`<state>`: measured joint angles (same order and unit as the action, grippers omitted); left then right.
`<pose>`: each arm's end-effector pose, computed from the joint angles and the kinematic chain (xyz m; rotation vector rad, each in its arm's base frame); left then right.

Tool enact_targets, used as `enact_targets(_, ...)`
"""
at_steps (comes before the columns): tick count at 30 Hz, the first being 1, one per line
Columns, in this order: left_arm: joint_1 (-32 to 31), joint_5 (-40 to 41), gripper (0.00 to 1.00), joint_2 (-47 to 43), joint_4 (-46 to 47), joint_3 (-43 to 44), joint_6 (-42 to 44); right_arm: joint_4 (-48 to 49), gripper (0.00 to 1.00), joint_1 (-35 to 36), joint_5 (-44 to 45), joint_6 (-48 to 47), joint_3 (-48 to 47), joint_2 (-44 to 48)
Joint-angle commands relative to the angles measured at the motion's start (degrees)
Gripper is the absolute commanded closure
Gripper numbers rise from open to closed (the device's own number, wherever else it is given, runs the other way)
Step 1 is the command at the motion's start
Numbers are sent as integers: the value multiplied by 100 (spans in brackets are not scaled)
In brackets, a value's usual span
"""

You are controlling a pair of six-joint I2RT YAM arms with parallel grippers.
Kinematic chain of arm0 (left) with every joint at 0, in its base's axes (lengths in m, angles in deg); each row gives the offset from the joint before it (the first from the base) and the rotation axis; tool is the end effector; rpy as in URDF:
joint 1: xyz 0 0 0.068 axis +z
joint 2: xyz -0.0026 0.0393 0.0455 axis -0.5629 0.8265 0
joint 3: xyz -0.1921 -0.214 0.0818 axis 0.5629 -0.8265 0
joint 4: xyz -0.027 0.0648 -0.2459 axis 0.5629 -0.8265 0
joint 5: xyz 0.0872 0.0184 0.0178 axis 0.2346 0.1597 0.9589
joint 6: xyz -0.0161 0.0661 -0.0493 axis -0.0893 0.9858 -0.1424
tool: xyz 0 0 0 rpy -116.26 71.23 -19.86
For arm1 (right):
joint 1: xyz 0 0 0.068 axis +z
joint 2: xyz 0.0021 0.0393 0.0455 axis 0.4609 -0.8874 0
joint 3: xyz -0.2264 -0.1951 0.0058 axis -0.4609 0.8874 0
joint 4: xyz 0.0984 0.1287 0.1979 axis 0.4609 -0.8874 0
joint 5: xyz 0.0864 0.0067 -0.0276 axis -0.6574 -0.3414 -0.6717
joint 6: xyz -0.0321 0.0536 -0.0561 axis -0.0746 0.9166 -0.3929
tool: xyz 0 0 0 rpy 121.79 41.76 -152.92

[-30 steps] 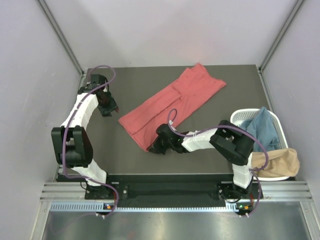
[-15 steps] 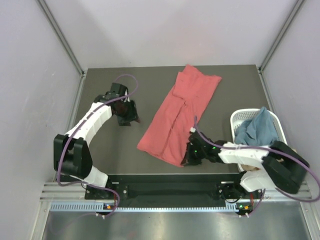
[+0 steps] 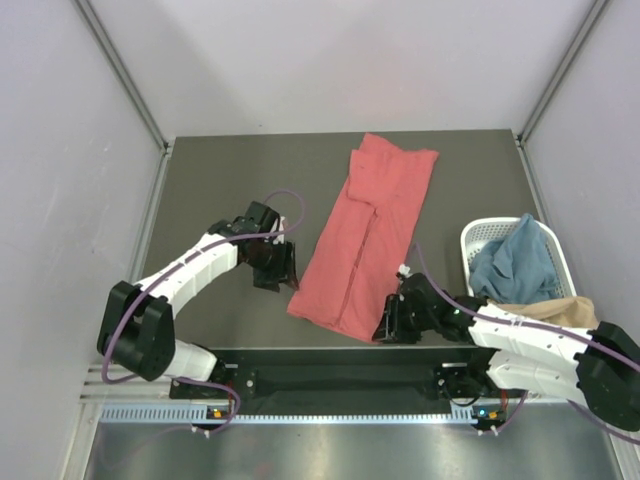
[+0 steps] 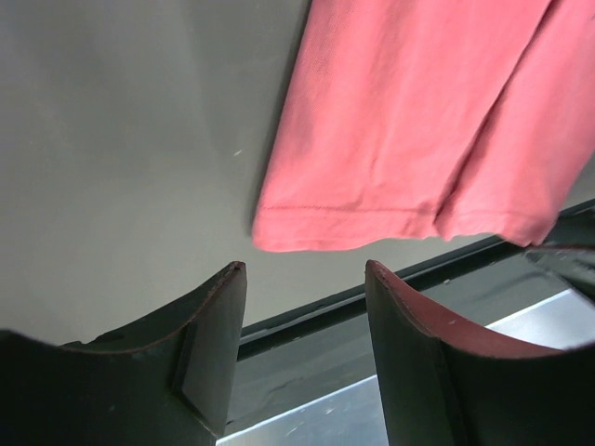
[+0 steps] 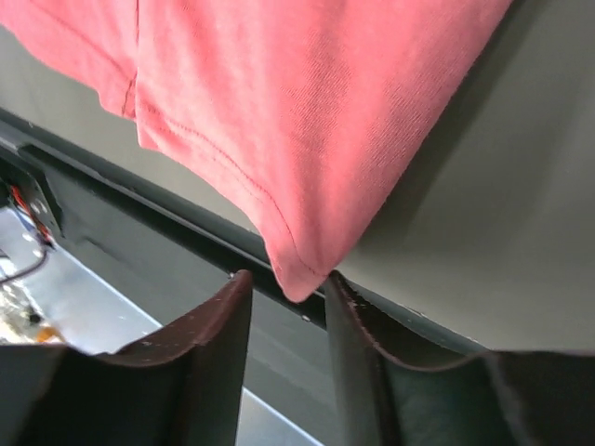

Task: Fold and stack the t-shirts
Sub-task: Fold the tshirt

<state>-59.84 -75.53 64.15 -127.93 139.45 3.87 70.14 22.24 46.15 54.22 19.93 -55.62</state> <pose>0.2304 -0.1322 0.2164 0.0262 2.8794 -0.5906 0.1025 0.1442 0.1473 0.0268 2.7674 0.9022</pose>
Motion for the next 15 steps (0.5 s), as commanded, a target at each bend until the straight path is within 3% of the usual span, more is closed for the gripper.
enact_targets(1, 10, -106, 41, 65, -226, -47, 529, 418, 61, -4, 65, 502, -45, -108)
enact_targets(6, 18, -202, 44, 319, 19, -55, 170, 59, 52, -12, 302, 538, -98, 41)
enact_targets(15, 10, -659, 48, 557, 415, -547, -437, -311, 49, -12, 206, 520, 78, 173)
